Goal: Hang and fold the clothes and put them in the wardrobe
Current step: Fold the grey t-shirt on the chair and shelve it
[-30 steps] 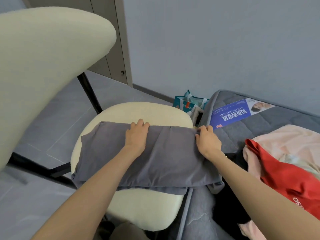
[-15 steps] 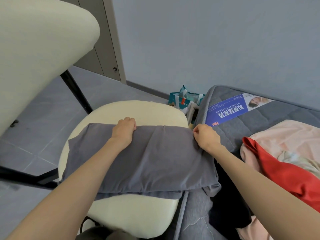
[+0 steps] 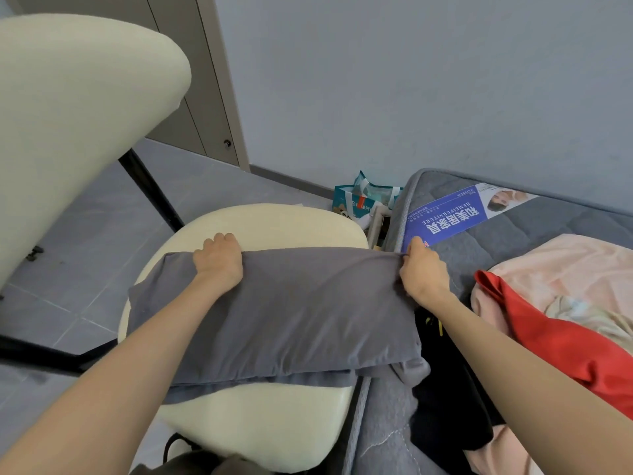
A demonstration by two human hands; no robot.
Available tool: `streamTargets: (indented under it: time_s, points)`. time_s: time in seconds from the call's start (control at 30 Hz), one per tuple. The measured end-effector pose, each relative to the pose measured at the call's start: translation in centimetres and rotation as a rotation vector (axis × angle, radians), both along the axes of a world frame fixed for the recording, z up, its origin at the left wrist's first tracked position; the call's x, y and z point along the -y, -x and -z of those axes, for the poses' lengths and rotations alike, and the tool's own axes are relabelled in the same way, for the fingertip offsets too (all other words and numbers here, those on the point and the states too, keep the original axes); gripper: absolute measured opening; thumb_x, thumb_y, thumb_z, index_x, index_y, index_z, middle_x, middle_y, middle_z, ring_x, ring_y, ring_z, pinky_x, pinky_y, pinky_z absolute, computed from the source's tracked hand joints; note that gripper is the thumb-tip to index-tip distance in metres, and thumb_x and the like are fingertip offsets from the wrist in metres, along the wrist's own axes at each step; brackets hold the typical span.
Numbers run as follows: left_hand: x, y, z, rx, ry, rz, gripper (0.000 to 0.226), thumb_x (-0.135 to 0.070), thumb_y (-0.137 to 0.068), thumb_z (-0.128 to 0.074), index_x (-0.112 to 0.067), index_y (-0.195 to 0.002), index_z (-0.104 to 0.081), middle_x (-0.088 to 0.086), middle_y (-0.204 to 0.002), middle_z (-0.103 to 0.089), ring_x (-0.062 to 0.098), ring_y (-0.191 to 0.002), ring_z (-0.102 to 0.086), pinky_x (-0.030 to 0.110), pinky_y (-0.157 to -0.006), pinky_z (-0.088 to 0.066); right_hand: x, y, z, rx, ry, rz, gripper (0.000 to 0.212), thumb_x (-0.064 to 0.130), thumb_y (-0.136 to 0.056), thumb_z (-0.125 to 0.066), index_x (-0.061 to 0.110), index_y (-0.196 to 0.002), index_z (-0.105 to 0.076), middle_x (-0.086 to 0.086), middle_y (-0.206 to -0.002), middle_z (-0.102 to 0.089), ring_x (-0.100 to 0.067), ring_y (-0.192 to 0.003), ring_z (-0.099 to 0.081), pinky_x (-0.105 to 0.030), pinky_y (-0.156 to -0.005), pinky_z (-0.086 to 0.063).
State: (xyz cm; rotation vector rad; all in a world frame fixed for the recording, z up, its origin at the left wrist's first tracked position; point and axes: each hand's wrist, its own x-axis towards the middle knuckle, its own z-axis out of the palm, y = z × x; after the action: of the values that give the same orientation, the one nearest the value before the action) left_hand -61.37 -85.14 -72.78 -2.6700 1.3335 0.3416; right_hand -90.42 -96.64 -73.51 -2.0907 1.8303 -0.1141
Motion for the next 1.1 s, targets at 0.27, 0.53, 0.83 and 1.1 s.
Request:
streamTargets:
  time_s: [0.27, 0.53, 0.83, 1.1]
  points:
    - [-1.8, 2.1, 0.8, -0.052, 0.402, 0.043, 0.030, -0.008, -0.094, -0.045, -0.006, -0.123, -0.044, 0.016, -0.127, -0.046, 0.034, -0.113, -0.043, 0.043, -0.088, -0.035, -2.1, -1.5, -0.9, 0.050, 0.201, -0.018, 0.021, 0.007, -0.091, -0.043, 0.008, -0.112, -0.045, -0.014, -0.111, -0.054, -0.035, -0.099, -0.050, -0.040, -0.071, -0.039]
    - [-6.7, 8.4, 6.3, -0.107, 0.199, 0.163, 0.053, -0.053, -0.098, -0.011, -0.049, -0.141, 0.018, -0.011, -0.159, 0.014, 0.029, -0.146, 0.008, 0.065, -0.109, 0.006, -8.9, -4.0, 3.0, -0.182, 0.039, -0.472, 0.054, 0.051, -0.100, -0.017, 0.040, -0.151, -0.002, 0.007, -0.161, 0.005, -0.027, -0.148, 0.007, -0.062, -0.111, 0.007]
    - [-10.6, 2.8, 4.8, -0.233, 0.031, -0.117, 0.056, -0.068, -0.091, -0.006, -0.056, -0.143, 0.010, -0.003, -0.157, 0.023, 0.038, -0.143, 0.018, 0.067, -0.109, 0.005, -8.9, 1.1, 1.9, -0.276, -0.114, -0.270, 0.064, 0.045, -0.102, -0.020, 0.016, -0.153, 0.006, -0.015, -0.159, 0.015, -0.039, -0.146, 0.008, -0.052, -0.119, -0.005]
    - [-15.1, 1.4, 2.0, -0.182, -0.030, 0.179, 0.071, -0.073, -0.084, -0.037, -0.048, -0.146, -0.013, 0.004, -0.148, -0.010, 0.034, -0.130, -0.023, 0.049, -0.106, -0.031, -15.1, -1.1, -0.6, -0.092, 0.109, -0.905, 0.049, 0.048, -0.089, -0.055, 0.027, -0.134, -0.052, 0.000, -0.147, -0.040, -0.029, -0.130, -0.037, -0.043, -0.106, -0.030]
